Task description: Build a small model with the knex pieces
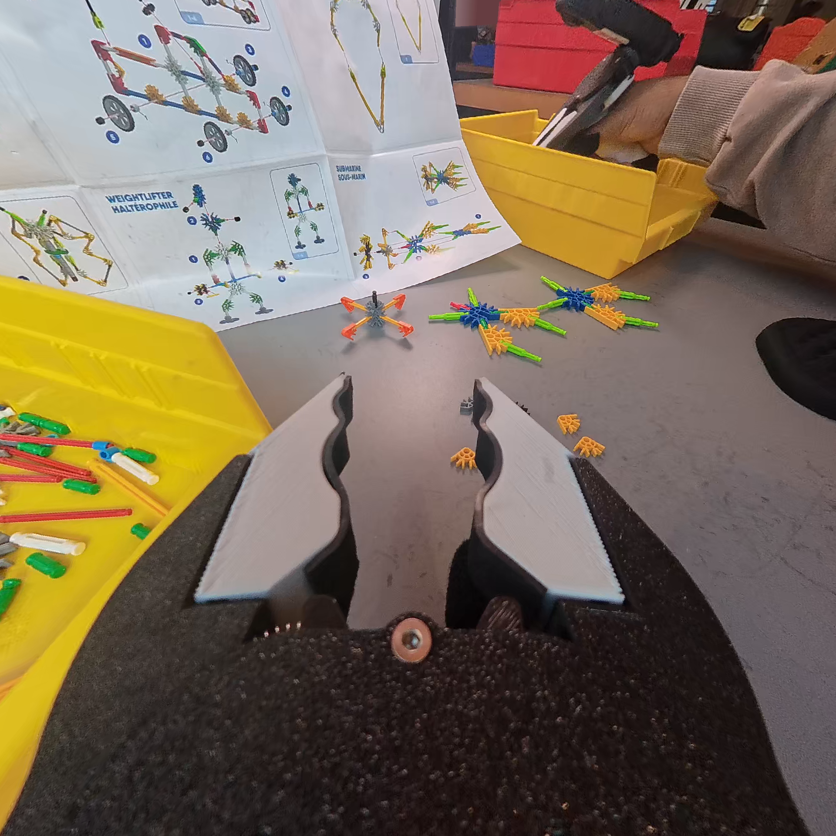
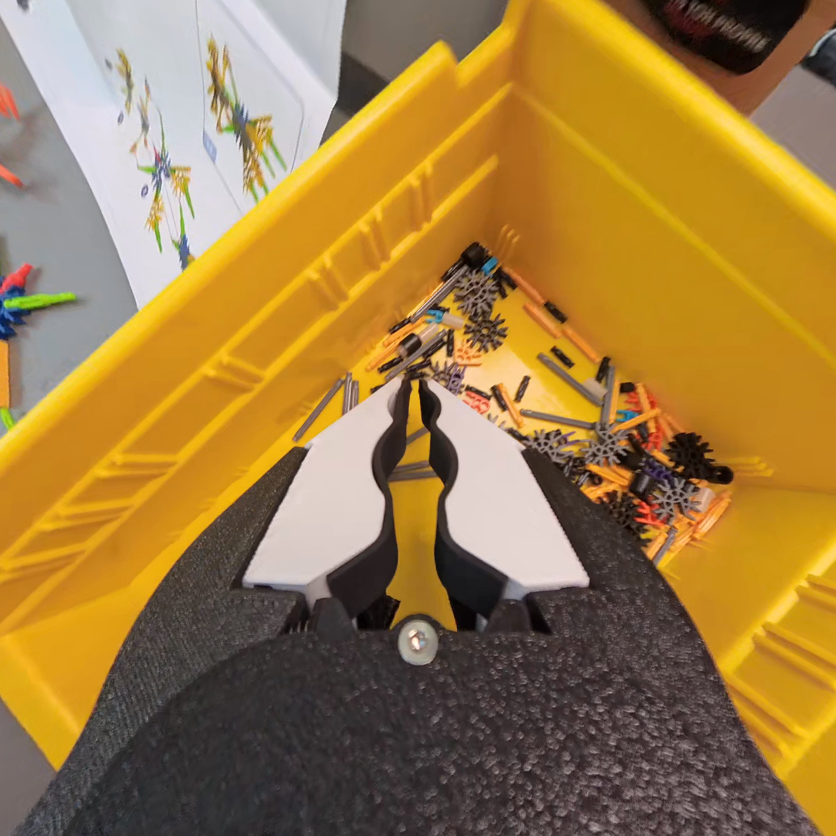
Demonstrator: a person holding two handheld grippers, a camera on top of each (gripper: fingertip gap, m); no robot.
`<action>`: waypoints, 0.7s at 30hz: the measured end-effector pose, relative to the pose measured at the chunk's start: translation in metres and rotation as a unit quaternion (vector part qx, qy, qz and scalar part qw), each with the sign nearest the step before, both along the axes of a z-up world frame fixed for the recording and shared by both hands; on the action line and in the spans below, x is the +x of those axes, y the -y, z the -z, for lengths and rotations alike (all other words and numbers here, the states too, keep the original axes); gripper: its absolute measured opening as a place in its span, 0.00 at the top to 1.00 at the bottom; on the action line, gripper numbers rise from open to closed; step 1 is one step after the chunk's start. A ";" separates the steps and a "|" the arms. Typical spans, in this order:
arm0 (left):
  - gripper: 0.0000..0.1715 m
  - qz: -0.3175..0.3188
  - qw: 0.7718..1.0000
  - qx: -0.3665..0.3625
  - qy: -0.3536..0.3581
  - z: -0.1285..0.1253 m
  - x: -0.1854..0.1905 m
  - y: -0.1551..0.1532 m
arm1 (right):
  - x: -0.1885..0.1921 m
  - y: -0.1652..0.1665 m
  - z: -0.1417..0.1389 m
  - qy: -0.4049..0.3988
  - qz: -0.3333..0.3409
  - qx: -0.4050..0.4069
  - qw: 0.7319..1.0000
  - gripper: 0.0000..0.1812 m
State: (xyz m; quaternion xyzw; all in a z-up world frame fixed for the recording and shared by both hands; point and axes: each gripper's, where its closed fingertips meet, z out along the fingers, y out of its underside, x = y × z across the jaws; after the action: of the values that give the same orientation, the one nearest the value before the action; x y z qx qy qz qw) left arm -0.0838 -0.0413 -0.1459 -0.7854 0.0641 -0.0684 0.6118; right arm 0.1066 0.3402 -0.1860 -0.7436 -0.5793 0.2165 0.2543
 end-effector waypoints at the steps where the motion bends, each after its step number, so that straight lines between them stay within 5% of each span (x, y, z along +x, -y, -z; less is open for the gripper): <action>1: 0.69 0.000 1.000 0.000 0.000 0.000 0.000 0.000 | -0.005 -0.009 -0.004 -0.012 0.018 0.006 1.000 0.99; 4: 0.69 -0.002 1.000 -0.002 -0.001 0.001 -0.001 0.001 | -0.007 -0.035 0.006 0.011 0.058 0.033 0.998 1.00; 13: 0.69 0.001 1.000 -0.009 0.013 0.002 -0.003 0.001 | 0.004 0.001 0.024 0.054 0.011 -0.022 0.998 1.00; 21: 0.69 0.001 1.000 -0.007 0.008 0.002 -0.002 0.001 | -0.011 -0.028 0.022 0.029 0.052 0.000 0.998 0.96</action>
State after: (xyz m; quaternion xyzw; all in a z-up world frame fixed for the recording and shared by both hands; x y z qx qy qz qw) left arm -0.0862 -0.0424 -0.1476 -0.7889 0.0599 -0.0758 0.6068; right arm 0.0961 0.3678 -0.2079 -0.7789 -0.5468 0.1808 0.2484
